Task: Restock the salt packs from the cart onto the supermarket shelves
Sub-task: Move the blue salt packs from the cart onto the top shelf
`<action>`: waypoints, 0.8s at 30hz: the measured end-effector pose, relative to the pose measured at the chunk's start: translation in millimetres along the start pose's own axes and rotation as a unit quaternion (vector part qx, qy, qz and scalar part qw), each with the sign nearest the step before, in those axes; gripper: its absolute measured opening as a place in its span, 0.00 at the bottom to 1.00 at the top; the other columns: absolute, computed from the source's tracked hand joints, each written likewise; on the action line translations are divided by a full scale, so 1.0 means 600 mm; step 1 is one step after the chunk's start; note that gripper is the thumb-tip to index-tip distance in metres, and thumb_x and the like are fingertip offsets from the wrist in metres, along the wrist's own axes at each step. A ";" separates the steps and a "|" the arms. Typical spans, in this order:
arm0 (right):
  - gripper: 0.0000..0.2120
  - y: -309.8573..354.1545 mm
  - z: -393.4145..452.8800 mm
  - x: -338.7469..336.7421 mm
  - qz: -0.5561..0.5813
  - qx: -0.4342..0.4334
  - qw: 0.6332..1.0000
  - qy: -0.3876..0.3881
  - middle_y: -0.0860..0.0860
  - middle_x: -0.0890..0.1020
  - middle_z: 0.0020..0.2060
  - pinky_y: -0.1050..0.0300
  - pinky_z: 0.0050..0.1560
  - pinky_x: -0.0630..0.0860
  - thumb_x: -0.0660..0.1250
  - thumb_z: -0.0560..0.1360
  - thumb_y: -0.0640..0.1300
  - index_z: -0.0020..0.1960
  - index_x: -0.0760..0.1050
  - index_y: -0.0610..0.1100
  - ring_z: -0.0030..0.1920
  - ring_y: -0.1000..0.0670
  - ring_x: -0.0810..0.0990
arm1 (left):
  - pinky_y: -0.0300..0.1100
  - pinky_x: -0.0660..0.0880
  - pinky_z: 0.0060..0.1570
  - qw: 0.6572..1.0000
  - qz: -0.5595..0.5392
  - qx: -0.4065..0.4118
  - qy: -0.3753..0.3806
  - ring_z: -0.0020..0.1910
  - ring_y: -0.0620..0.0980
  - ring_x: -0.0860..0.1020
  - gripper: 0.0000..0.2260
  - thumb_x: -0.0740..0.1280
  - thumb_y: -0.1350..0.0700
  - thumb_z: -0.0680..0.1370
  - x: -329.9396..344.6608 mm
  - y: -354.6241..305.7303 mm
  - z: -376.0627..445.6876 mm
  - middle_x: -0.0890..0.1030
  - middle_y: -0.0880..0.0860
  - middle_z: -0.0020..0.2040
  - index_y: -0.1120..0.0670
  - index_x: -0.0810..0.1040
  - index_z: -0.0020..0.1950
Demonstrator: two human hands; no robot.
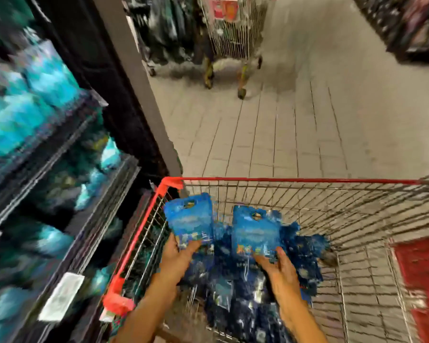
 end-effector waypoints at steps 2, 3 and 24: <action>0.39 0.074 -0.045 0.046 0.020 -0.045 0.998 0.037 0.52 0.66 0.74 0.56 0.66 0.65 0.74 0.73 0.49 0.79 0.59 0.49 0.69 0.51 0.69 | 0.42 0.77 0.47 0.999 -0.015 0.050 -0.012 0.47 0.51 0.82 0.11 0.73 0.64 0.74 -0.052 -0.065 -0.038 0.85 0.53 0.50 0.53 0.80 0.53; 0.34 0.107 -0.068 0.070 0.031 -0.064 0.995 0.065 0.56 0.71 0.70 0.61 0.65 0.67 0.74 0.74 0.46 0.76 0.63 0.50 0.66 0.57 0.71 | 0.46 0.78 0.48 0.997 -0.024 0.066 -0.018 0.47 0.53 0.82 0.09 0.74 0.62 0.74 -0.080 -0.095 -0.060 0.86 0.55 0.49 0.54 0.81 0.51; 0.24 0.581 -0.498 0.512 0.120 -0.357 0.778 0.503 0.44 0.85 0.55 0.50 0.55 0.82 0.72 0.69 0.40 0.64 0.75 0.38 0.54 0.45 0.85 | 0.37 0.80 0.40 0.849 -0.066 0.408 -0.328 0.41 0.44 0.84 0.08 0.75 0.57 0.71 -0.576 -0.508 -0.571 0.87 0.50 0.45 0.57 0.84 0.48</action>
Point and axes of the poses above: each hand's wrist, its own z-axis towards the middle knuckle, its own x-axis out of the palm, y = z × x, the point moved 4 cm from there along z, towards the middle knuckle
